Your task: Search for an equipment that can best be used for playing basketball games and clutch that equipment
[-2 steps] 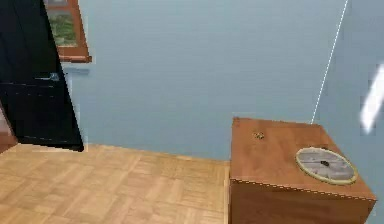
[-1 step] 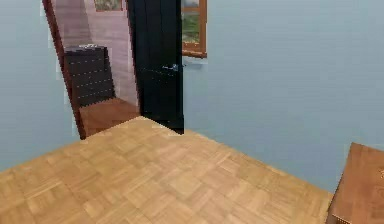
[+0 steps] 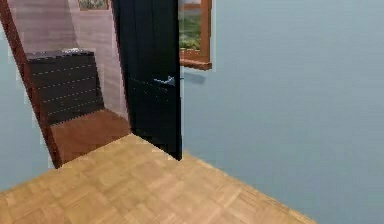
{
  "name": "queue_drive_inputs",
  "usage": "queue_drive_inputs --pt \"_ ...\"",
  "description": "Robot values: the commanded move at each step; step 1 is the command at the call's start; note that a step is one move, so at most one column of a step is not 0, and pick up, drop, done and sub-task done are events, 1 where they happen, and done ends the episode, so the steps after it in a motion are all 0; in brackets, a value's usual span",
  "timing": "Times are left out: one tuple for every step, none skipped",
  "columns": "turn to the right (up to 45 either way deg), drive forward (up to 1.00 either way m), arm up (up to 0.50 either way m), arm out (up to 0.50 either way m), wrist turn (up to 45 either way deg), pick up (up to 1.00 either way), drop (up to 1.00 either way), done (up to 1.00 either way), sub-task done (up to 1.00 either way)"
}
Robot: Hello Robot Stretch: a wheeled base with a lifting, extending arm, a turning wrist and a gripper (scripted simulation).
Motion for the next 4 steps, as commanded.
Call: queue_drive_inputs --pt "-24.0 0.00 0.00 0.00 0.0 0.00 0.00 0.00 0.00" --pt "0.0 1.00 0.00 0.00 0.0 0.00 0.00 0.00 0.00" --pt "-3.0 0.00 0.00 0.00 0.0 0.00 0.00 0.00 0.00" --pt "0.0 0.95 0.00 0.00 0.0 0.00 0.00 0.00 0.00"
